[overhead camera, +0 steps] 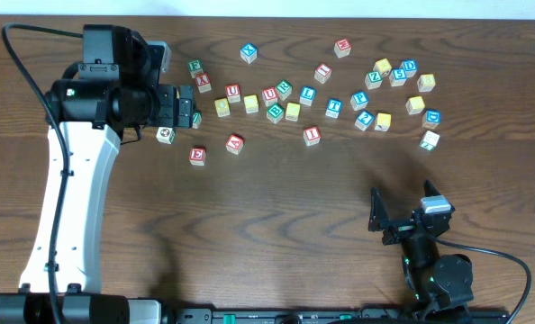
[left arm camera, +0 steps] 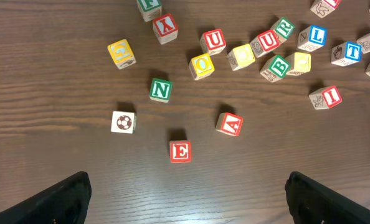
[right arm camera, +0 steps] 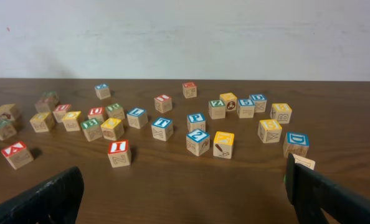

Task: Spell out NEURIPS
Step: 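Move the left gripper over the green N block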

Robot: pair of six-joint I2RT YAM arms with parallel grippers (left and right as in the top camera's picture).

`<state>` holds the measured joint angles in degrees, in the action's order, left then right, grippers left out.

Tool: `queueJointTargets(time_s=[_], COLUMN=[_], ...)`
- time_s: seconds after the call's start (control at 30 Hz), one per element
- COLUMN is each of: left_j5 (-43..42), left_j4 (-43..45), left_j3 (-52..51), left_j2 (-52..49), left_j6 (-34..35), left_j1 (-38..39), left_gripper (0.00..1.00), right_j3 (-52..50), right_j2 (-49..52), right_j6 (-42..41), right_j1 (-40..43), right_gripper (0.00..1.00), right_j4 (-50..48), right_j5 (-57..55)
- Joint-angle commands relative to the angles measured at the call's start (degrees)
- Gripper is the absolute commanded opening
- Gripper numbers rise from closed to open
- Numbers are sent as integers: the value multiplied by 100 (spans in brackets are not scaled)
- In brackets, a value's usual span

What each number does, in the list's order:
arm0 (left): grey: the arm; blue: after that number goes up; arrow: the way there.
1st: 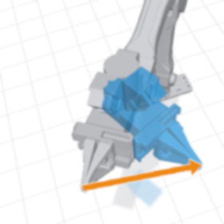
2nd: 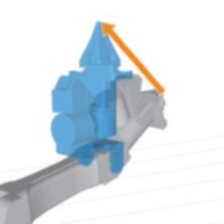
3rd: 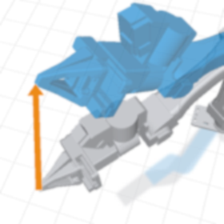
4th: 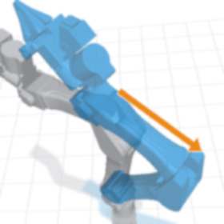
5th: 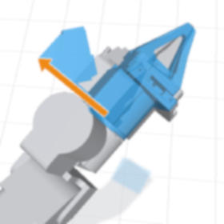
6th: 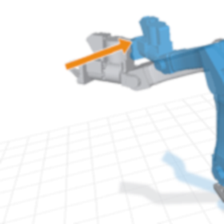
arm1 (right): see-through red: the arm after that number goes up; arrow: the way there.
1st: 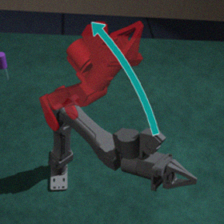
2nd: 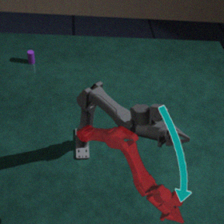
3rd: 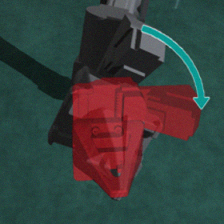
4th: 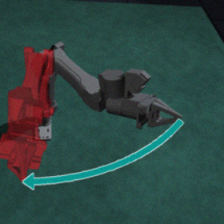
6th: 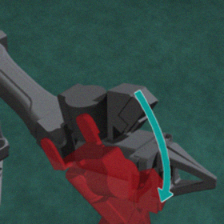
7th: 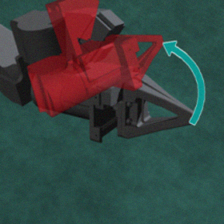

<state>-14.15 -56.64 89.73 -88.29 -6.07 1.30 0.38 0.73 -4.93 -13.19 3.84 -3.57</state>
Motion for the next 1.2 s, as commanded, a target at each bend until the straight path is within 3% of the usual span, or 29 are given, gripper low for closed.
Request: queueJointTargets(time_s=[0.0,0.5,0.8,1.17], left_j5=[608,881,881,713], left_j4=[-13,114,728,890], left_j3=[125,127,125,125], left_j2=[-44,-1818,-1871,-1875], left_j6=[264,459,-400,-466], left_j1=[4,9,9,11], left_gripper=[98,98,98,98], right_j3=[-7,-7,-7,-7], right_j2=[-17,-17,-17,-17], right_j6=[74,74,74,74], right_j1=[46,46,46,46], right_gripper=[99,99,99,99], right_j4=[22,22,22,22], right_j5=[11,9,9,9])
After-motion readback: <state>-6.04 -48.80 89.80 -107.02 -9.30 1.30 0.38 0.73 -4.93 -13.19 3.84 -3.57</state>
